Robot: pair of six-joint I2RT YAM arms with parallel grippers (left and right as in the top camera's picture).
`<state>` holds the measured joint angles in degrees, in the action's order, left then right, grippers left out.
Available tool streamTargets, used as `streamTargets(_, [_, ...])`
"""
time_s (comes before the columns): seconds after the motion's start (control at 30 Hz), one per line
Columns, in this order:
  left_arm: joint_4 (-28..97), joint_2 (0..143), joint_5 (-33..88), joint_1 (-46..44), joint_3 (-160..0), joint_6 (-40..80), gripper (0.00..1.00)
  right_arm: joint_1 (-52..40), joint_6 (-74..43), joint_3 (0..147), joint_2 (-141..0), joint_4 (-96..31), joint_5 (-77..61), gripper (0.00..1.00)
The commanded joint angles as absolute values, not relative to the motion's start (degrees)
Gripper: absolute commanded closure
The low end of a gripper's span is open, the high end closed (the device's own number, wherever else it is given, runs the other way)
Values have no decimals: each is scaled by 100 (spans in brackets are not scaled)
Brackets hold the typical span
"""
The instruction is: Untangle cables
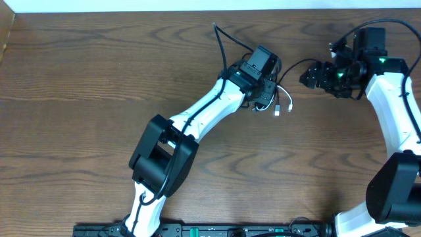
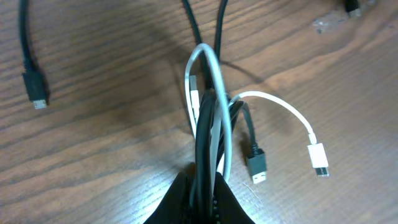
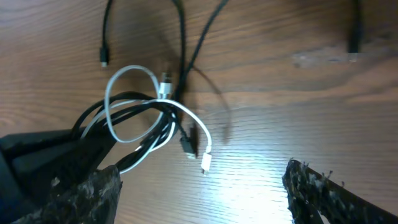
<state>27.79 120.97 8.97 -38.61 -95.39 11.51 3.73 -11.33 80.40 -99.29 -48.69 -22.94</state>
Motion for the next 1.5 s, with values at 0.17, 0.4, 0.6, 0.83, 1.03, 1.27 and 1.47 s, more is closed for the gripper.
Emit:
streamTargets(0.17, [2869, 11118, 3356, -3190, -9614, 1017, 93, -123, -915, 8040, -9898, -4504, -3518, 20])
streamTargets(0.4, [3194, 11120, 4327, -2744, -9614, 1009, 93, -303, -1295, 8040, -9900, -4156, -3730, 24])
streamTargets(0.6, [3258, 11120, 4147, -2733, -9612, 1135, 92, -705, -1500, 8040, -9904, -3892, -3739, 35])
streamTargets(0.83, [3581, 11120, 2615, -2720, -9612, 2552, 92, -1031, -1841, 8040, -9904, -3835, -3083, 53])
streamTargets(1.03, [3489, 11120, 2480, -2711, -9614, 3256, 93, -1385, -2250, 8040, -10005, -3795, -2344, 61])
streamTargets(1.27, [3496, 11120, 2504, -2711, -9614, 3409, 93, -1588, -2416, 8040, -10335, -3555, -2189, 68])
streamTargets(1.47, [3461, 11120, 2499, -2700, -9614, 3636, 93, -1640, -2637, 8040, -10694, -3284, -2200, 75])
